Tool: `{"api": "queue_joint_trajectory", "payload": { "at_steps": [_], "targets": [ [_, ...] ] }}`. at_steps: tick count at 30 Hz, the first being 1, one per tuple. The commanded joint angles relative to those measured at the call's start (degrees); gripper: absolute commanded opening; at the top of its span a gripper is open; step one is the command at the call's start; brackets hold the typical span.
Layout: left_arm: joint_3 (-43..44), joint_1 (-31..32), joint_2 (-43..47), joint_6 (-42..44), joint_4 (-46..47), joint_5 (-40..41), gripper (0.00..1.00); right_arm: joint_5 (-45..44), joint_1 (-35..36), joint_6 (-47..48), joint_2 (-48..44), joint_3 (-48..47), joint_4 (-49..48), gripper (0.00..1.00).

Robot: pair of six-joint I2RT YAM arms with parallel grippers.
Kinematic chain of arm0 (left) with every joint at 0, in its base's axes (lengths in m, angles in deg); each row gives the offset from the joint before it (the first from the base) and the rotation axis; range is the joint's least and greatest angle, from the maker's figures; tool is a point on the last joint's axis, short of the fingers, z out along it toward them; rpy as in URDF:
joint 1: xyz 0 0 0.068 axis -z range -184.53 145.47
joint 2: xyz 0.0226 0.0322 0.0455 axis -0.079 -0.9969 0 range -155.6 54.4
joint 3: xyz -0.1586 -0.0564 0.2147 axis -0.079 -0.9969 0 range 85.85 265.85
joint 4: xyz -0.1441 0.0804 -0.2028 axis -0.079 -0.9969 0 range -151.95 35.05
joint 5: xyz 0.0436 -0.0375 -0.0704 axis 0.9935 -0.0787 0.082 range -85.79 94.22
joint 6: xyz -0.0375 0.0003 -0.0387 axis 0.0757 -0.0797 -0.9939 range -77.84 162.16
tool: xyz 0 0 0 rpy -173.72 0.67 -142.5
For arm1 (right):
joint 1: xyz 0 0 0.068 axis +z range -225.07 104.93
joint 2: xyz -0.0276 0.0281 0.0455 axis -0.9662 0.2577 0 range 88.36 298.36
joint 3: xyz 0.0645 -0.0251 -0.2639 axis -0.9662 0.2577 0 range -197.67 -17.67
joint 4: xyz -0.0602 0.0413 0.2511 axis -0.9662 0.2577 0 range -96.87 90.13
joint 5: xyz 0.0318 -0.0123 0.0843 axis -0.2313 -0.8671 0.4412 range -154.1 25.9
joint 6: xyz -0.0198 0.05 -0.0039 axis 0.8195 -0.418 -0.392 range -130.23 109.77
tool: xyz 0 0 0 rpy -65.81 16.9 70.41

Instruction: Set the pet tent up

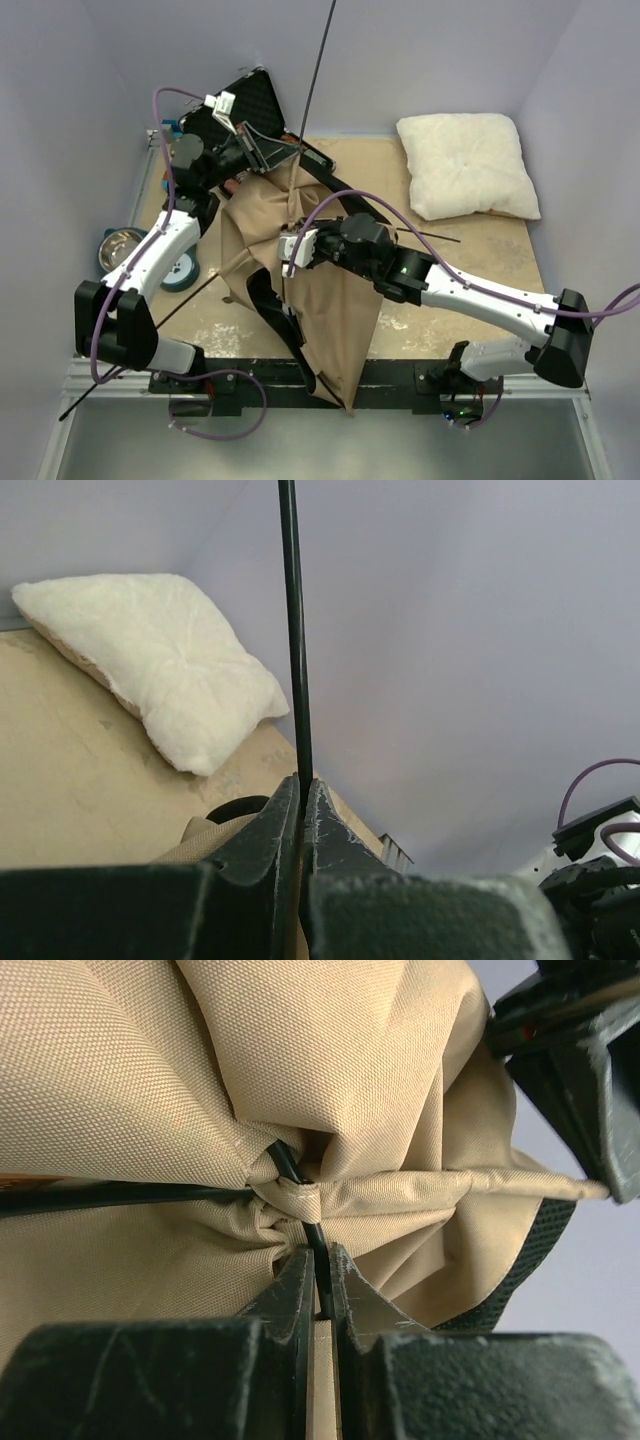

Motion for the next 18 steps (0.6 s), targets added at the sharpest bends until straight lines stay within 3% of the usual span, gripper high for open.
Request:
{"api": "queue_joint_trajectory", "payload": {
  "at_steps": [1, 4, 8, 13, 18],
  "targets": [
    [5.05, -0.58, -0.28, 4.69, -5.65, -16.78, 0.0, -9.72, -4.94, -2.15, -5.57, -6.38, -15.43, 0.04],
    [12.17, -1.74, -1.95, 7.25, -4.78, -19.68, 0.0, -12.52, -5.03, -0.39, -6.54, -6.82, -19.02, 0.0],
    [20.35, -0.77, -3.62, 5.95, 6.79, -24.51, 0.0, -15.26, -5.03, 2.15, -7.07, -10.06, -23.69, 0.0],
    [27.89, -0.59, -10.99, -12.58, 38.94, -31.81, 0.0, -14.21, -4.85, 8.56, -7.94, -11.48, -28.88, 0.0],
    [40.81, 0.72, -14.61, -9.11, 39.0, -36.02, 0.0, -12.28, -4.68, 15.58, -9.17, -9.47, -34.48, 0.0]
  ]
}}
